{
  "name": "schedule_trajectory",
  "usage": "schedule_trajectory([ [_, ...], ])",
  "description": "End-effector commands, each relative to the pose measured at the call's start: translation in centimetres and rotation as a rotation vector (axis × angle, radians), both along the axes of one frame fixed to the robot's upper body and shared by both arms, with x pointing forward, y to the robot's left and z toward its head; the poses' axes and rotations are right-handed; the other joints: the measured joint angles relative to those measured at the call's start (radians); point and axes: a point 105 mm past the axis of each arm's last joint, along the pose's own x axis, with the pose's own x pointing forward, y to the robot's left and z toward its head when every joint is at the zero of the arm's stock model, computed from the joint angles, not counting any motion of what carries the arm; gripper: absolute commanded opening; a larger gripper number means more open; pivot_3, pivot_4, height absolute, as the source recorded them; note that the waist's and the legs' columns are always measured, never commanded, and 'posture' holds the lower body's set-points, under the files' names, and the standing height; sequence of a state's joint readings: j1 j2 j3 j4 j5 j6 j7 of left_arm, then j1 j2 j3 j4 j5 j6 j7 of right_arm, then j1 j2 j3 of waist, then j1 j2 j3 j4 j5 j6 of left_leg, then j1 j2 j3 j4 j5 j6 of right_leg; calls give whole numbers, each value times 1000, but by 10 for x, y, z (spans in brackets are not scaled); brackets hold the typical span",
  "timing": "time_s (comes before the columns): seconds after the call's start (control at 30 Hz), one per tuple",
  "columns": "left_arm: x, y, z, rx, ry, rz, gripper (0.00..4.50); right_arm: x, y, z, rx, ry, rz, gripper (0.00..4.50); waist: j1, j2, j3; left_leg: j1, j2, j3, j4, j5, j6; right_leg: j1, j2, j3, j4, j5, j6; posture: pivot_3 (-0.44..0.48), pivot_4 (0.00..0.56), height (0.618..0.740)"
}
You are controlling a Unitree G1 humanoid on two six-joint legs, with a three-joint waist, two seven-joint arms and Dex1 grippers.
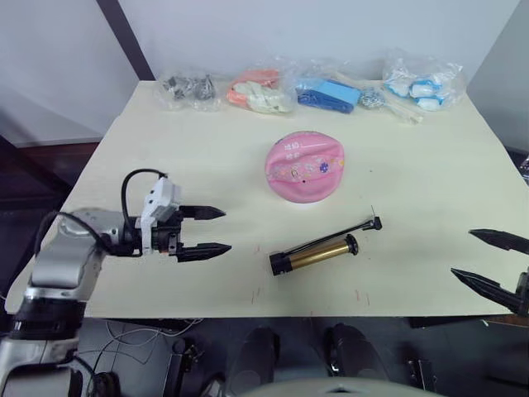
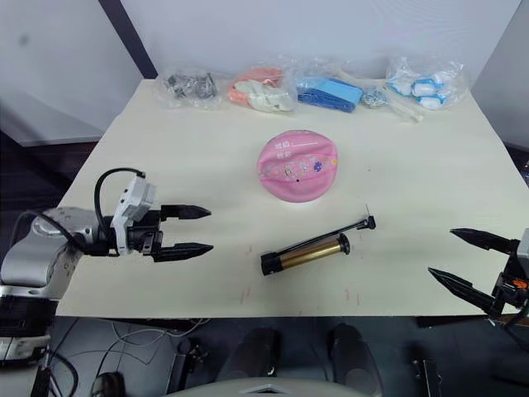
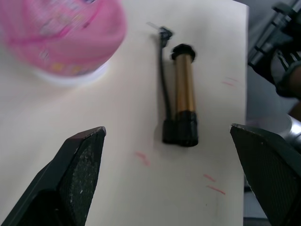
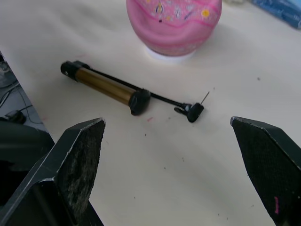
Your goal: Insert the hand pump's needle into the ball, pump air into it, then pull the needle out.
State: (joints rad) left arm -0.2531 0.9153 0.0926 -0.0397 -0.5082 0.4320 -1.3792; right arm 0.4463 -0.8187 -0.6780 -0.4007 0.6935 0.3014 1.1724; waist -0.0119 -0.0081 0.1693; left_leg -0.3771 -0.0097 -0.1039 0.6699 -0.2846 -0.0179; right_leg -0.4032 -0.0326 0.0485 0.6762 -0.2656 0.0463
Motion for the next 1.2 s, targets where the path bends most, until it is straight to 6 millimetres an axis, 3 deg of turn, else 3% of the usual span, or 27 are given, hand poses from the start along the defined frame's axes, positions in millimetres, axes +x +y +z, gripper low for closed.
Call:
schedule_trajectory([
  [0.03,2,-33,24,158,-1,-117,4500,-13,6,16,-15,-40,6,4489,-3,0,0,0,0,0,0,0,0,0,0,0,0,0,0,0,150,740],
  [0.3,21,-97,46,244,-29,-232,4500,-32,16,24,-33,-67,-40,4489,-10,-3,2,0,-1,2,0,0,0,0,2,2,1,0,1,0,150,740],
  [0.47,29,-133,40,311,-50,-243,4500,-42,13,31,-34,-82,-76,4489,-6,-4,3,-1,-2,0,1,0,0,0,2,2,1,0,1,0,150,740],
  [0.67,45,-155,24,345,-117,-201,4500,-51,16,32,-33,-81,-95,4489,-5,-5,4,-1,-2,1,1,0,0,0,2,3,1,-1,1,0,150,740],
  [0.77,51,-171,13,332,-130,-206,3597,-52,16,29,-39,-82,-108,4500,-2,-5,4,-1,-2,1,1,0,0,0,2,3,1,0,2,0,150,740],
  [0.9,55,-186,-3,341,-140,-219,1691,-53,19,26,-33,-86,-110,4500,-1,-5,4,-2,-3,1,2,0,0,0,1,4,1,0,3,0,150,740],
  [1.2,65,-216,-33,361,-153,-210,1691,-52,22,23,-30,-96,-128,4500,-2,-5,4,-1,-3,2,2,0,0,0,1,4,1,0,3,0,150,740],
])
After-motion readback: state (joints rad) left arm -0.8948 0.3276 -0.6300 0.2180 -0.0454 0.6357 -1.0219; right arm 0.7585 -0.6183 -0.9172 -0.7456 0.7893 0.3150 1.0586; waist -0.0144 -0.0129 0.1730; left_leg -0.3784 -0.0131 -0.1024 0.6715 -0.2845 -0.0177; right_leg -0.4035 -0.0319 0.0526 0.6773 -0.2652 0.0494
